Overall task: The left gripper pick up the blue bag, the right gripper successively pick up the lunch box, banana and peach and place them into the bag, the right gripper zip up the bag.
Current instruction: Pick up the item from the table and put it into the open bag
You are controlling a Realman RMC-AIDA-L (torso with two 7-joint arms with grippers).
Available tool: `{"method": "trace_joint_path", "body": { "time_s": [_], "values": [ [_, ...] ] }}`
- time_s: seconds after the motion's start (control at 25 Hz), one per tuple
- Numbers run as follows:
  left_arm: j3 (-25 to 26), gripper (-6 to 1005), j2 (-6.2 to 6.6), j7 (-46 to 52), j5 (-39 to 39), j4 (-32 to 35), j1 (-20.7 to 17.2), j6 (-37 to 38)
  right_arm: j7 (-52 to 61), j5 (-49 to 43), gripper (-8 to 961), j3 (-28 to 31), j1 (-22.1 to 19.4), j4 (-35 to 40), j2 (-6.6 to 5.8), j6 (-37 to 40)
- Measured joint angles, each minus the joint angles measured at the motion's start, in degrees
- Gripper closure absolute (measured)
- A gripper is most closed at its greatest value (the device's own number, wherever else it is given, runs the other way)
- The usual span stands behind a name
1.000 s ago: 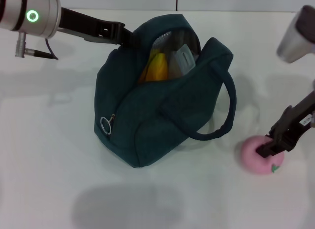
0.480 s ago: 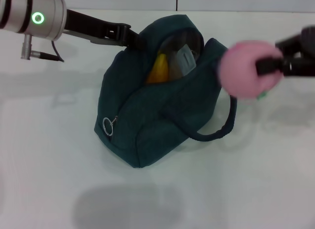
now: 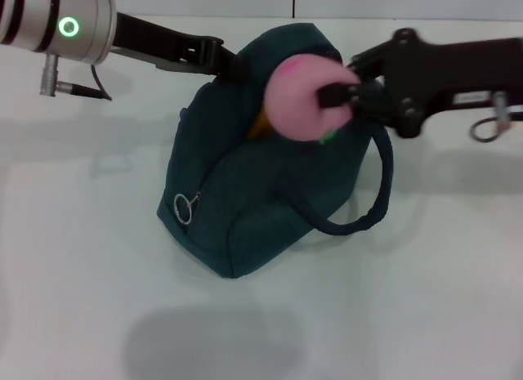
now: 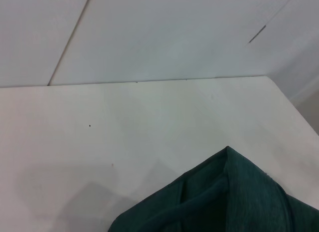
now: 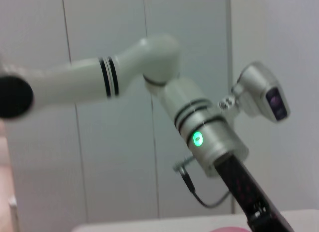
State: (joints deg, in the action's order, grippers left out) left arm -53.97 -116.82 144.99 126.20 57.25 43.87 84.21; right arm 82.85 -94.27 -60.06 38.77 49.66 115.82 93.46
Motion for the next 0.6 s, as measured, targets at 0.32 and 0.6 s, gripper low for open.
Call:
{"method": "trace_joint_path", "body": {
  "time_s": [0.32, 0.6],
  "values": [
    [0.0, 921, 0.06, -0.1, 0.0, -0.2, 0.2, 0.0, -9.1, 7.3, 907, -14.5, -1.6, -0.5, 0.2, -13.6],
    [0.0, 921, 0.1, -0.2, 0.0, -0.2, 0.3, 0.0, -0.7, -0.4, 914, -16.9, -0.4, -0.1, -0.32, -16.2]
  ]
}}
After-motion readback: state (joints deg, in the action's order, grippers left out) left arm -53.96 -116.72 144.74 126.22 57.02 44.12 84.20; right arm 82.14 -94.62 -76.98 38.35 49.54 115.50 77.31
